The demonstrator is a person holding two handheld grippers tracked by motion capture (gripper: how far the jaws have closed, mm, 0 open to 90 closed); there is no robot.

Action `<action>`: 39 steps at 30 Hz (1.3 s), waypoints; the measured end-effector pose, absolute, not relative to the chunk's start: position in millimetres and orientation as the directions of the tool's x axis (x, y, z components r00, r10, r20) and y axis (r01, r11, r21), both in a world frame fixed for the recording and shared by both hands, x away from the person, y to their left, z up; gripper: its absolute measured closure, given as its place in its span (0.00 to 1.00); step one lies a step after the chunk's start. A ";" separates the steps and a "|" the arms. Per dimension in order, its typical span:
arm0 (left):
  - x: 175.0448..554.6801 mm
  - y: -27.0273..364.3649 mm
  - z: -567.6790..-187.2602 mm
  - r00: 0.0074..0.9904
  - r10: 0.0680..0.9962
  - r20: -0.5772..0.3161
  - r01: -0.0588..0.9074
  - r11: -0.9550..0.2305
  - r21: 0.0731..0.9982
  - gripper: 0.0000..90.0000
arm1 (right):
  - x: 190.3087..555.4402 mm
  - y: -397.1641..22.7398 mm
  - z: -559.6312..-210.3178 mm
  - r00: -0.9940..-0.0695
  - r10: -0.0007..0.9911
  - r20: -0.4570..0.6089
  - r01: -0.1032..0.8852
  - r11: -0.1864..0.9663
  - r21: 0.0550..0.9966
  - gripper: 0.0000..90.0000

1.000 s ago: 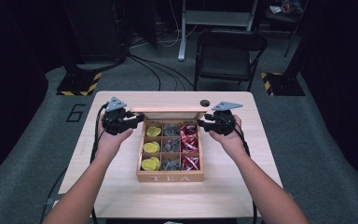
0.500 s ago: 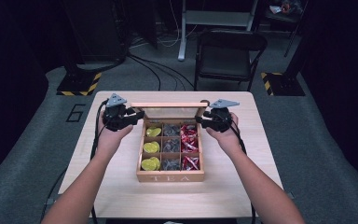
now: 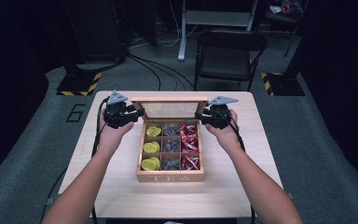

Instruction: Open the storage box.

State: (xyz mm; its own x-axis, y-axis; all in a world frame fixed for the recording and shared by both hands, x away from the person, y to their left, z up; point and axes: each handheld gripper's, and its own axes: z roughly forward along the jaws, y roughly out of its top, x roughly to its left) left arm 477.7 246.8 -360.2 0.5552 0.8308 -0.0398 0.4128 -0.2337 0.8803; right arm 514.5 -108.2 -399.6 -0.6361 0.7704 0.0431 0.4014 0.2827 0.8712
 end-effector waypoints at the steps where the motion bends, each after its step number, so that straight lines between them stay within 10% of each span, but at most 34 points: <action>1: 478.6 246.8 -361.6 0.555 0.831 -0.043 0.418 -0.234 0.878 0.63 | 515.7 -108.7 -399.7 -0.635 0.771 0.048 0.400 0.276 0.874 0.67; 39: 520.0 245.0 -388.9 0.529 0.848 -0.037 0.446 -0.241 0.862 0.71 | 545.1 -104.8 -407.7 -0.621 0.780 0.082 0.429 0.250 0.868 0.66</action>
State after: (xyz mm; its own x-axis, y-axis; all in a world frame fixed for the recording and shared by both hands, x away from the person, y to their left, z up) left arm 520.0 245.0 -388.9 0.5287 0.8480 -0.0368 0.4462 -0.2409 0.8619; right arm 545.1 -104.8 -407.7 -0.6209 0.7795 0.0823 0.4288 0.2499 0.8681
